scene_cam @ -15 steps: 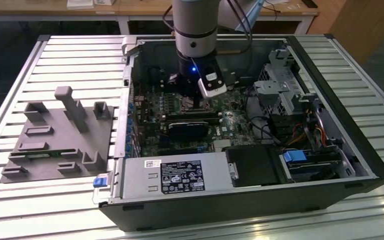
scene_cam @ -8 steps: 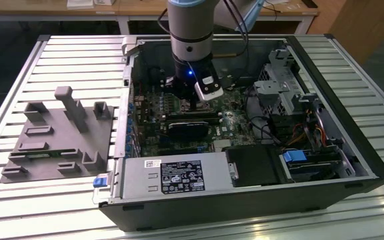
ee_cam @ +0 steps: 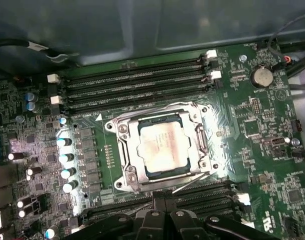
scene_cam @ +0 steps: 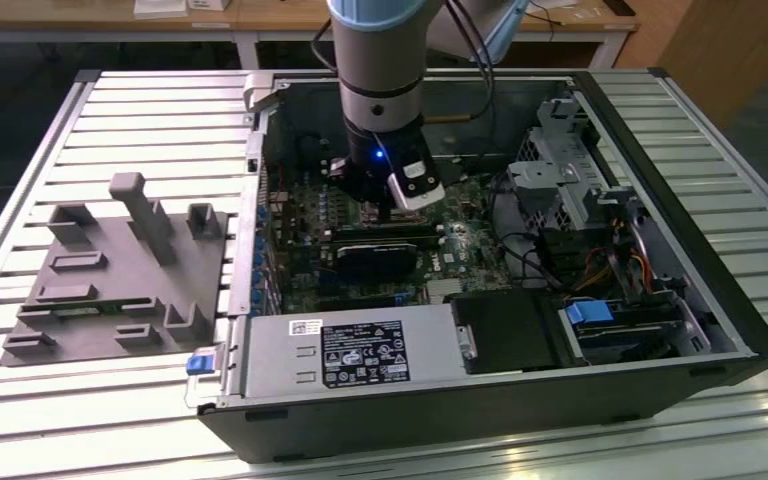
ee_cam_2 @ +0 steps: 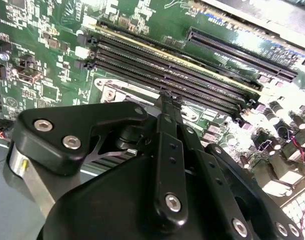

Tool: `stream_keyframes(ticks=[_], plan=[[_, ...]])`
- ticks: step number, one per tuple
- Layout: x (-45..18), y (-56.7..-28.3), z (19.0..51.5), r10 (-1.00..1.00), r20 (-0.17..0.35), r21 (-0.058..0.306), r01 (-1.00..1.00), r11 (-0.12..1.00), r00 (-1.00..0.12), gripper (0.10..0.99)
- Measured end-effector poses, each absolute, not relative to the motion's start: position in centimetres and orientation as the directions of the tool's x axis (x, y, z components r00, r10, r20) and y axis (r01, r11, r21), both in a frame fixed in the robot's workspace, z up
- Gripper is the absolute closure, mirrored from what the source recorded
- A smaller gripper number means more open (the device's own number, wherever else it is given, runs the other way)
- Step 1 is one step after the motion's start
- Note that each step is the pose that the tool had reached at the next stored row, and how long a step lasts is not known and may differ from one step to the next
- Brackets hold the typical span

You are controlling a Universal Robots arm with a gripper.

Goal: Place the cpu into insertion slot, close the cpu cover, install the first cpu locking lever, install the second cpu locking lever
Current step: 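Install the second cpu locking lever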

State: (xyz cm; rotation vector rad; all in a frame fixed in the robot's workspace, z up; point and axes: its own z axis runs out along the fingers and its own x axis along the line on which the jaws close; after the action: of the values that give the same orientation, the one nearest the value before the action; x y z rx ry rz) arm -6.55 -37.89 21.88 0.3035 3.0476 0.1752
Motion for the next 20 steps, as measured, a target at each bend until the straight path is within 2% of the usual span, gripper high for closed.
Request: stream_keyframes(ticks=[8, 16, 20], plan=[[-6.6, -38.6, 21.6, 0.2, -0.05, 0.182, 0.188, 0.965, -0.979, 0.984], [-7.0, -39.8, 21.4, 0.198, -0.046, 0.197, 0.185, 0.963, -0.979, 0.984], [-7.5, -40.1, 21.1, 0.194, -0.042, 0.218, 0.181, 0.959, -0.98, 0.984]])
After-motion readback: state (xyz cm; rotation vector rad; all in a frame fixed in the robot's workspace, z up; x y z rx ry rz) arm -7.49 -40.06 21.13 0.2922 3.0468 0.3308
